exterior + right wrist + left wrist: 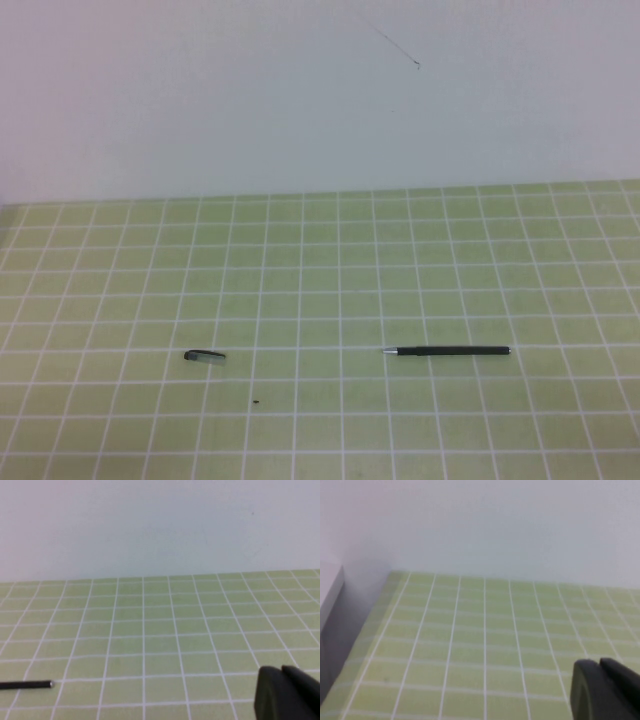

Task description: Cap the pen

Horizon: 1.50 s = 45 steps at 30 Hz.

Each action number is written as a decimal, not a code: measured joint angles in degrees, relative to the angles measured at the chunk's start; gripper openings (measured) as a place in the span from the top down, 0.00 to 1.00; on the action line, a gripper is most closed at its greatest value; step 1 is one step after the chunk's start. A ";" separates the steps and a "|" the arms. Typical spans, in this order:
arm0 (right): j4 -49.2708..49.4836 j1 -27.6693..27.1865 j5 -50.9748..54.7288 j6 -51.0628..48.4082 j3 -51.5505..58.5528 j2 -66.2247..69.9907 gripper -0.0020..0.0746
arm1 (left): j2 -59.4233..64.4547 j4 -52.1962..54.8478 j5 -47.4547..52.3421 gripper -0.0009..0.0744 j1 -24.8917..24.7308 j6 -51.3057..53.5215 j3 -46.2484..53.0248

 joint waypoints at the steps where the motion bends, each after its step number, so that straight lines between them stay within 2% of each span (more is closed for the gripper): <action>1: 0.00 0.00 -1.27 0.00 0.00 0.00 0.96 | 0.00 0.00 -1.31 0.99 0.00 0.00 0.00; 8: 0.00 0.00 -11.53 0.00 0.00 0.00 0.96 | 0.00 0.00 -6.18 0.99 0.00 0.00 0.00; 20: 0.00 0.00 -22.43 0.00 0.00 0.00 0.96 | 0.00 -0.10 -16.53 0.99 0.00 0.00 0.00; 23: 0.00 0.00 -23.58 0.00 0.00 0.00 0.96 | 0.00 3.23 -17.90 0.99 0.00 2.51 0.00; 39: 0.00 0.00 -23.97 0.00 0.00 0.00 0.96 | 0.00 3.36 -16.99 0.99 0.00 2.63 0.00; 45: 0.00 0.00 -13.17 -0.19 -0.11 0.00 0.96 | 0.00 3.09 -6.71 0.99 0.00 1.63 0.00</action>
